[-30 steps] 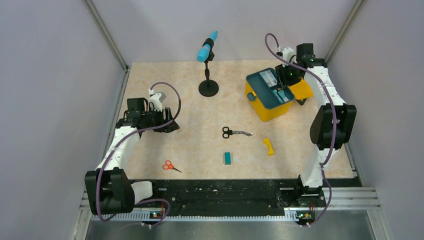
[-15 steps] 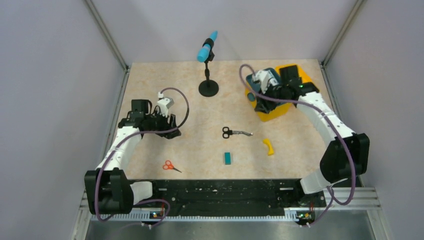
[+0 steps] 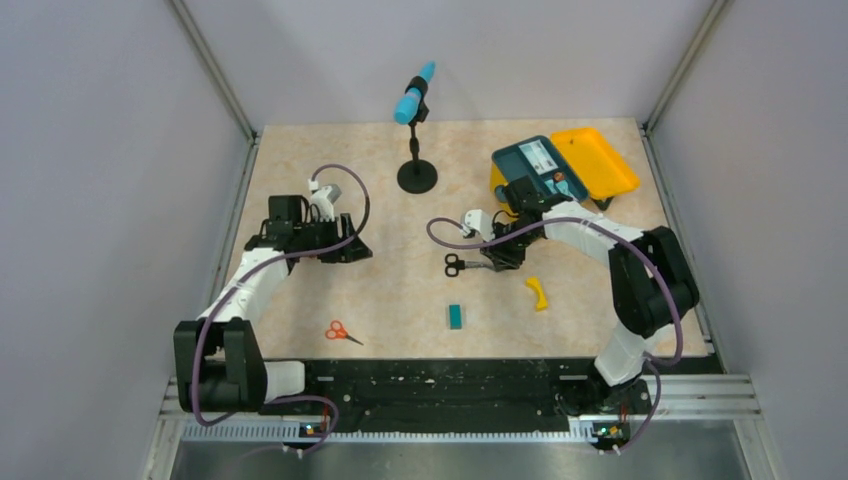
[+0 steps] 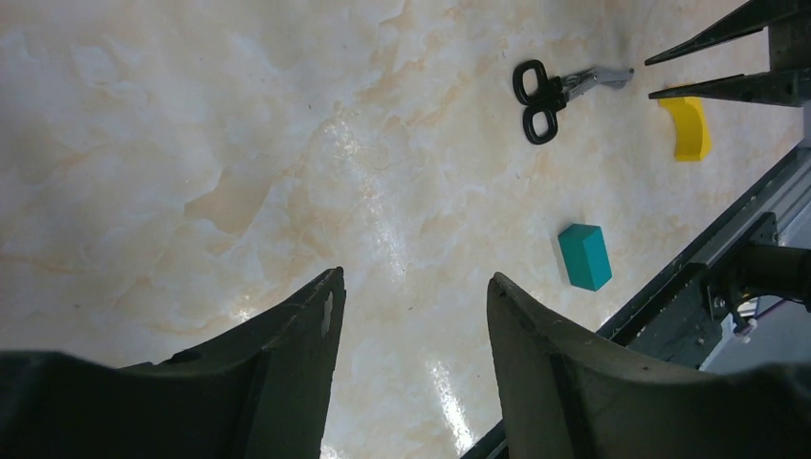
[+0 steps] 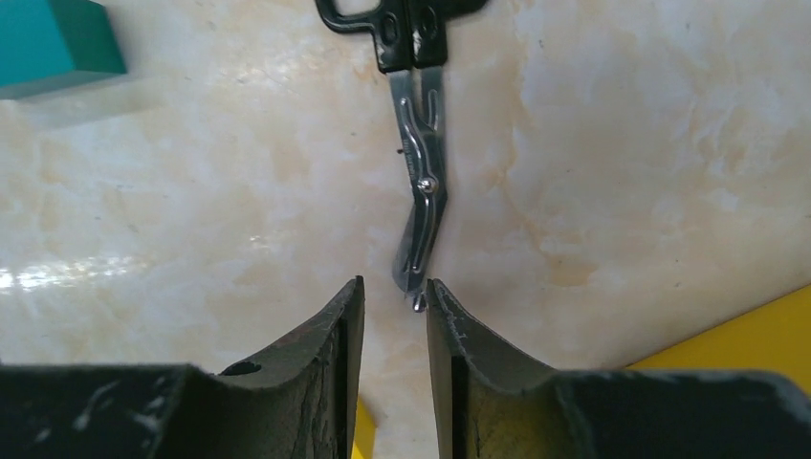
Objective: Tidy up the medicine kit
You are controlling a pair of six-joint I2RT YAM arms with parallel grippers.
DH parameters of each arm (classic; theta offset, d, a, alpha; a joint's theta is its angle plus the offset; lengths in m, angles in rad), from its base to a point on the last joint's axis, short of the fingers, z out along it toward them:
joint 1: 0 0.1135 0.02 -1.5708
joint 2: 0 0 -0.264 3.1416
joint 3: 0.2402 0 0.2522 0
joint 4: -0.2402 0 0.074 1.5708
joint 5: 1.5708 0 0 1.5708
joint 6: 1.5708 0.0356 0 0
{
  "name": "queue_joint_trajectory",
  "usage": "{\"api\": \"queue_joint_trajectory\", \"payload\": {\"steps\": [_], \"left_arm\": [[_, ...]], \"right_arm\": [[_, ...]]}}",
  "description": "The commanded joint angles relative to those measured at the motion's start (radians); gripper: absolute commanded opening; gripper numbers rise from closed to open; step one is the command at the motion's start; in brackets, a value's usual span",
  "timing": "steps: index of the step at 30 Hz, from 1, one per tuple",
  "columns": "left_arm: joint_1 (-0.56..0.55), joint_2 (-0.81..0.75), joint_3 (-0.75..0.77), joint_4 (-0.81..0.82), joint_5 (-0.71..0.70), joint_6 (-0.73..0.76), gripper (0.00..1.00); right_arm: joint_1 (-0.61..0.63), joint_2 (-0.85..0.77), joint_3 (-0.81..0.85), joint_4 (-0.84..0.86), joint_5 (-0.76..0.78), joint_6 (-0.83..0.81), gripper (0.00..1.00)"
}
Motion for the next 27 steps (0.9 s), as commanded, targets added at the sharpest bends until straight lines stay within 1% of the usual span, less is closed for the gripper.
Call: {"api": "queue_joint_trajectory", "payload": {"steps": [1,10,20,22,27], "left_arm": [[0.002,0.028,-0.002,0.093,-0.003,-0.096,0.61],[0.001,0.048,-0.006,0.131,-0.009,-0.124,0.61],[0.001,0.126,0.026,0.192,-0.004,-0.186,0.62],[0.000,0.146,0.034,0.205,0.003,-0.202,0.62],[-0.001,0.190,0.044,0.231,0.030,-0.235,0.62]], "right_arm": [[0.012,0.043,0.005,0.055,0.087,-0.071,0.30],[0.014,0.079,-0.005,0.051,0.118,-0.082,0.30],[0.024,0.103,-0.022,0.024,0.121,-0.118,0.29],[0.030,0.115,-0.022,0.025,0.133,-0.114,0.27],[0.049,0.130,-0.052,0.068,0.169,-0.108,0.16]]}}
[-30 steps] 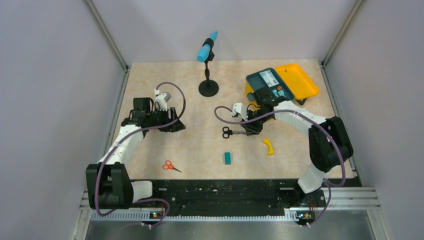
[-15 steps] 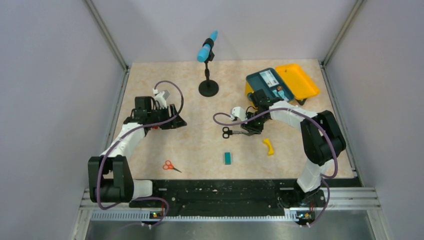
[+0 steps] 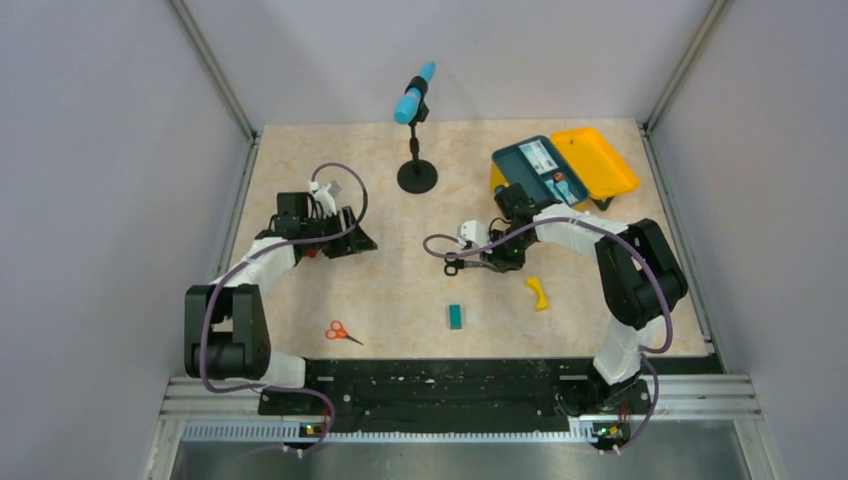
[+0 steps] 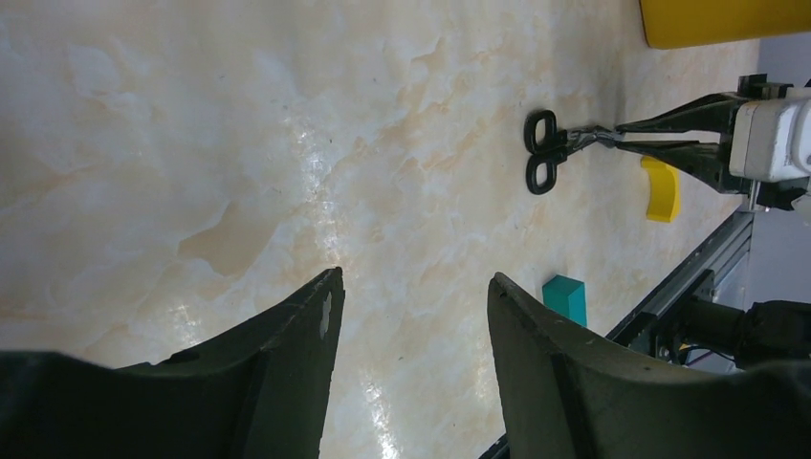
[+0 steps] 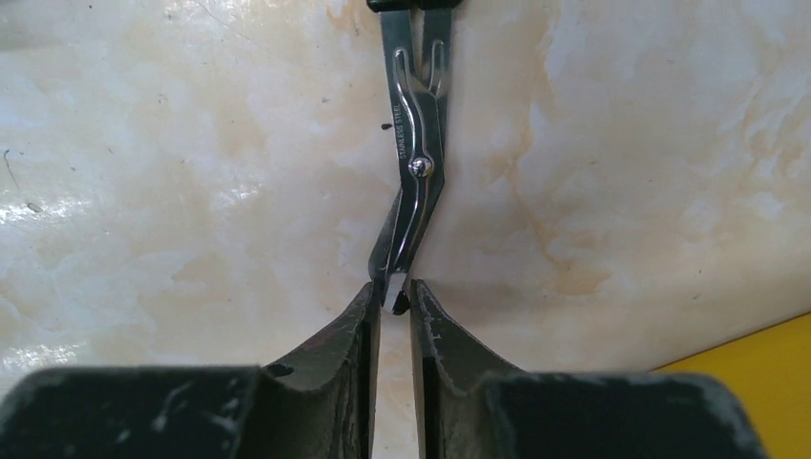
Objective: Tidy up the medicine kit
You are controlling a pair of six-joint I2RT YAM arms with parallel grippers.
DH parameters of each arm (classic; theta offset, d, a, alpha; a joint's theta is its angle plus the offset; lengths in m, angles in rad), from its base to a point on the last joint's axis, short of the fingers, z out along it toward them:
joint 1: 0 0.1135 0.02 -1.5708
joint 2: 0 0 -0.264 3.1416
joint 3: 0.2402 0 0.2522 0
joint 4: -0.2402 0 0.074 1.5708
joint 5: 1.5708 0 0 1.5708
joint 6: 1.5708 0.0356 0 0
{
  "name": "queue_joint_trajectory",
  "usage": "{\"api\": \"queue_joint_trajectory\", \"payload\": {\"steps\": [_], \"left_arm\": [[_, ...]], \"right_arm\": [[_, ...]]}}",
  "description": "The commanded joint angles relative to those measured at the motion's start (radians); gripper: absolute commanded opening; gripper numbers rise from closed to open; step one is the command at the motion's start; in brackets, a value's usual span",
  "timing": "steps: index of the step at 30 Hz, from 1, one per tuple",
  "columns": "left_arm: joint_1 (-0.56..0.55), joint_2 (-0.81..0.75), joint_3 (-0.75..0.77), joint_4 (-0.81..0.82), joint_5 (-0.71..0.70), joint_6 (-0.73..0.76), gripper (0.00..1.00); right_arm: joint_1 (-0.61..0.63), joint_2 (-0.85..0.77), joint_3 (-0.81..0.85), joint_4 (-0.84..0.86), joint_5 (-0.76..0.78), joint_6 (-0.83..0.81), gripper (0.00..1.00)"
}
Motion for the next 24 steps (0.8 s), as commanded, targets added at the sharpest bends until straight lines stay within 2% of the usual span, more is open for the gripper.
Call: {"api": "queue_joint_trajectory", "payload": {"steps": [1,8,14,20,24], "left_arm": [[-0.029,0.041,0.045,0.079,0.039,-0.053,0.62],[-0.131,0.171,0.096,0.125,0.083,-0.052,0.62],[-0.206,0.329,0.189,0.143,0.151,-0.004,0.61],[-0.276,0.427,0.281,0.226,0.242,-0.028,0.61],[-0.337,0.489,0.359,0.219,0.243,-0.024,0.59]], "right_arm": [[0.035,0.035,-0.057,0.051,0.042,-0.024,0.14],[0.103,0.000,-0.202,0.187,0.131,-0.080,0.00],[0.121,0.004,-0.248,0.237,0.142,-0.068,0.00],[0.121,0.009,-0.240,0.238,0.143,-0.062,0.00],[0.122,0.020,-0.224,0.236,0.138,-0.061,0.00]]}}
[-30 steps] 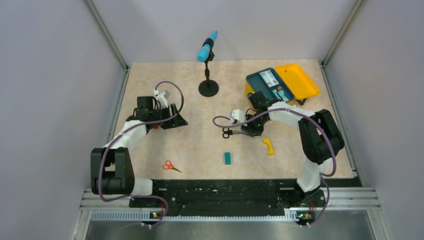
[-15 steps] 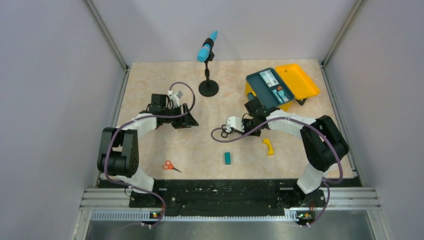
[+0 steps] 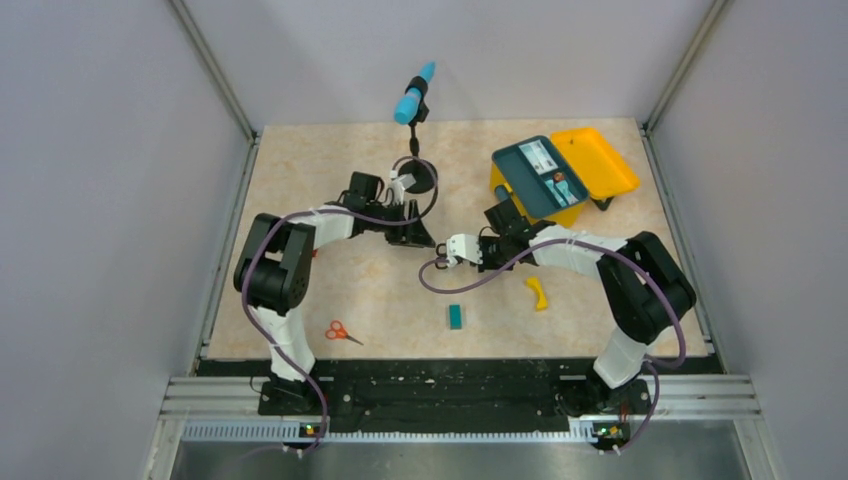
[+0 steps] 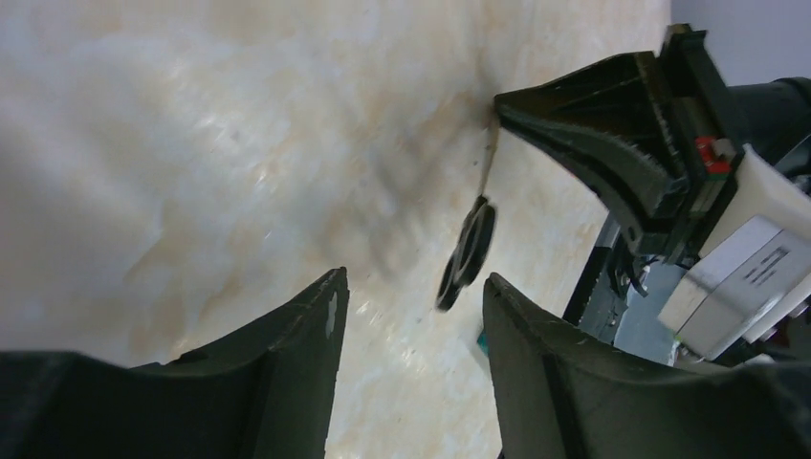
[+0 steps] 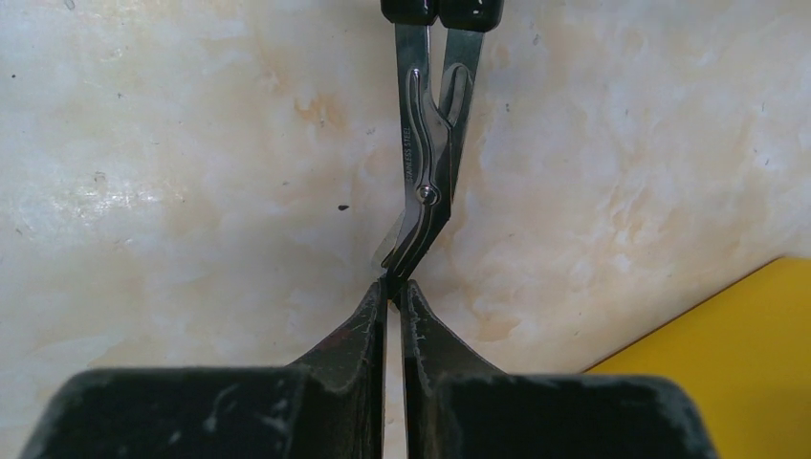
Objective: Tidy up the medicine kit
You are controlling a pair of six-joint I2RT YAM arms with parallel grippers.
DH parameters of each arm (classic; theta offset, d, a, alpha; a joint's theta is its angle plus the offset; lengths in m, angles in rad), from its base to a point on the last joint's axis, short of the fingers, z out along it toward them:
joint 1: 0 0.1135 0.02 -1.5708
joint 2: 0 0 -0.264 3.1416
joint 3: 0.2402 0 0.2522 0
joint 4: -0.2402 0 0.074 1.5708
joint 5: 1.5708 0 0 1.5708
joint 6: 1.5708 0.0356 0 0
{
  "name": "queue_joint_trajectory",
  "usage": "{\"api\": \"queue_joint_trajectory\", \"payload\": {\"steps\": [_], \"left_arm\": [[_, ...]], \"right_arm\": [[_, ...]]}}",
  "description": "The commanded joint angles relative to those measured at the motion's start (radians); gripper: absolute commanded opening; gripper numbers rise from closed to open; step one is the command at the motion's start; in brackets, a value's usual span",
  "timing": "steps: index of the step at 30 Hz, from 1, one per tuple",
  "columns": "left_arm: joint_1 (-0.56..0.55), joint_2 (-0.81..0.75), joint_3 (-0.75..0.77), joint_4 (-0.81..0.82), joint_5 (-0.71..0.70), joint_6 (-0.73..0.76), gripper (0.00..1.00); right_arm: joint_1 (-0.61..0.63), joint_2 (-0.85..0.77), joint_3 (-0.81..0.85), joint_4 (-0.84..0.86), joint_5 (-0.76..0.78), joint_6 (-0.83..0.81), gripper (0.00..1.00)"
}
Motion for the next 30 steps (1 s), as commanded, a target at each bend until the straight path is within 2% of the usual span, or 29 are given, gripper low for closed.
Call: {"api": "queue_joint_trajectory", "payload": {"steps": [1,6,11,14,16,20,21,24,27,30], "left_arm": [[-0.061,0.052,0.104,0.061,0.060,0.006,0.56],[-0.101,0.124,0.197,0.007,0.083,0.041,0.42],[-0.108,0.135,0.220,-0.022,0.087,0.071,0.17],[-0.107,0.125,0.219,-0.053,0.069,0.097,0.10],[-0.106,0.120,0.215,-0.064,0.065,0.111,0.02],[-0.107,0.108,0.207,-0.077,0.056,0.132,0.00],[-0.107,0.106,0.208,-0.082,0.059,0.140,0.00],[-0.104,0.088,0.211,-0.125,0.081,0.198,0.00],[-0.101,0.067,0.222,-0.212,0.145,0.274,0.00],[-0.096,0.048,0.227,-0.269,0.207,0.340,0.00]], "right_arm": [[0.013,0.104,-0.050,-0.086,0.006,0.010,0.00],[0.013,0.116,-0.030,-0.091,0.006,0.014,0.00],[0.013,0.118,-0.022,-0.091,0.007,0.016,0.00],[0.014,0.121,-0.021,-0.091,0.003,0.022,0.00],[0.013,0.122,-0.020,-0.086,0.000,0.026,0.00],[0.014,0.125,-0.007,-0.084,0.001,0.039,0.01],[0.013,0.124,-0.002,-0.086,0.004,0.046,0.05],[0.004,0.085,0.037,-0.129,-0.032,0.098,0.23],[-0.051,-0.022,0.084,-0.236,-0.248,0.118,0.44],[-0.092,-0.096,0.114,-0.268,-0.397,0.201,0.56]]}}
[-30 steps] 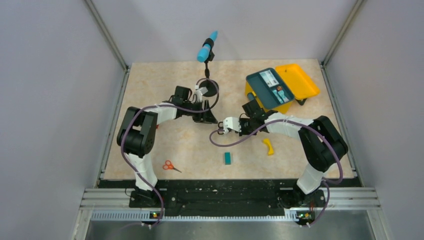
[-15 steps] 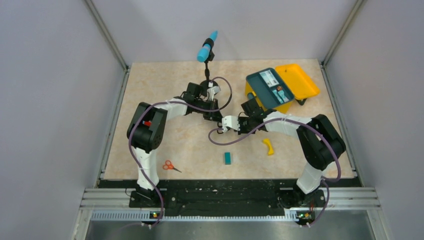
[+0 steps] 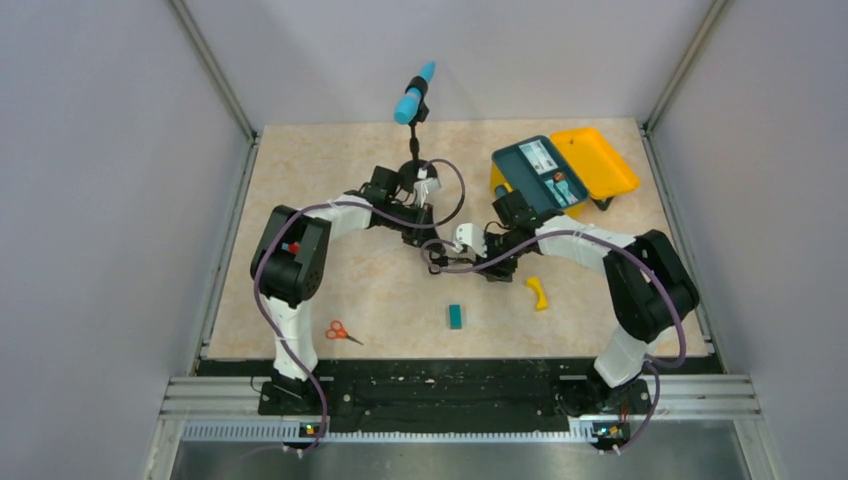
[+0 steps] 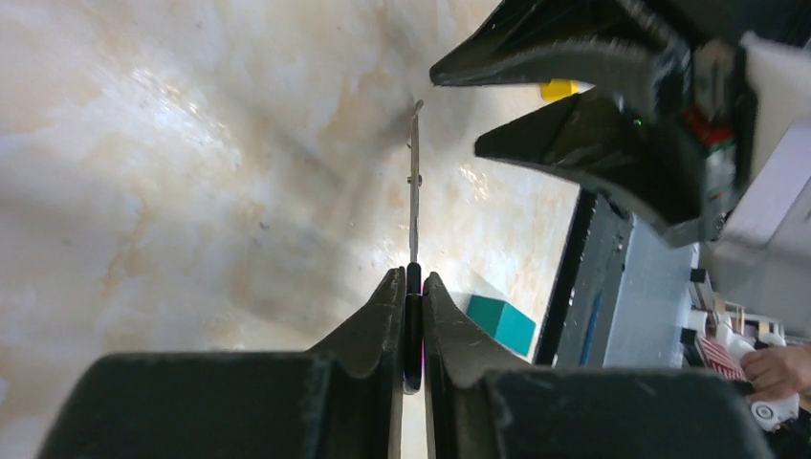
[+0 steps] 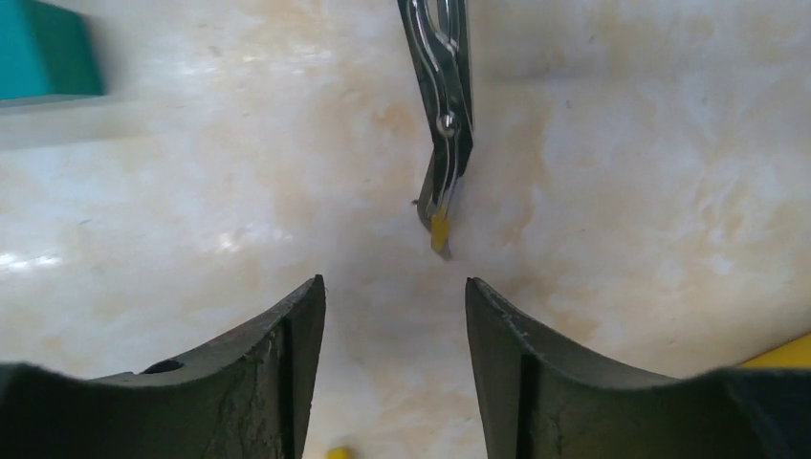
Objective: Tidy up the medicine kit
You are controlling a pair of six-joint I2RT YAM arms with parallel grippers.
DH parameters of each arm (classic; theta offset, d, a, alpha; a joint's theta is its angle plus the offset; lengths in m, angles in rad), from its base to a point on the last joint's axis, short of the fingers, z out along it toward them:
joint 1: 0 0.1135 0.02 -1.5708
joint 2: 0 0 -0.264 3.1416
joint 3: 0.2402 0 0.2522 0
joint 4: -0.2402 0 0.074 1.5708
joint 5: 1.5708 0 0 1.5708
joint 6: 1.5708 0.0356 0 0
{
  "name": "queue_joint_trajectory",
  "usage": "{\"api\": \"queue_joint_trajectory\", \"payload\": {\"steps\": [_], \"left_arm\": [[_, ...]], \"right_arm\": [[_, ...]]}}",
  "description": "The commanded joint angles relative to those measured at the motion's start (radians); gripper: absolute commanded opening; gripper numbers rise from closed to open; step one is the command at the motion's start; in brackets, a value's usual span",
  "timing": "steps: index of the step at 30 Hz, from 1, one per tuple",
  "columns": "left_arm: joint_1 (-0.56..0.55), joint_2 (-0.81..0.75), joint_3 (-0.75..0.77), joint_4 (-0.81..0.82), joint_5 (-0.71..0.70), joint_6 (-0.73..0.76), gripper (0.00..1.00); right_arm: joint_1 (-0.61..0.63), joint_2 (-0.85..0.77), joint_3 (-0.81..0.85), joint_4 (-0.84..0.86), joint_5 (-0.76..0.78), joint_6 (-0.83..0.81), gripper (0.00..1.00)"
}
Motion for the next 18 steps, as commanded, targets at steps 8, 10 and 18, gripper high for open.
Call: {"api": "queue_joint_trajectory", "payload": {"steps": [8,10,18], "left_arm": [[0.012,-0.161,-0.005,-0.155,0.206,0.217,0.00],[0.012,-0.178,-0.010,-0.160,0.228,0.225,0.00],[0.011,-0.188,-0.010,-0.206,0.240,0.252,0.00]], "right_arm": [[-0.077,-0.017,0.151,-0.309,-0.489,0.170,0.58],[-0.076,0.001,0.161,-0.296,-0.527,0.204,0.58],[-0.077,0.043,0.210,-0.285,-0.600,0.258,0.27]]}}
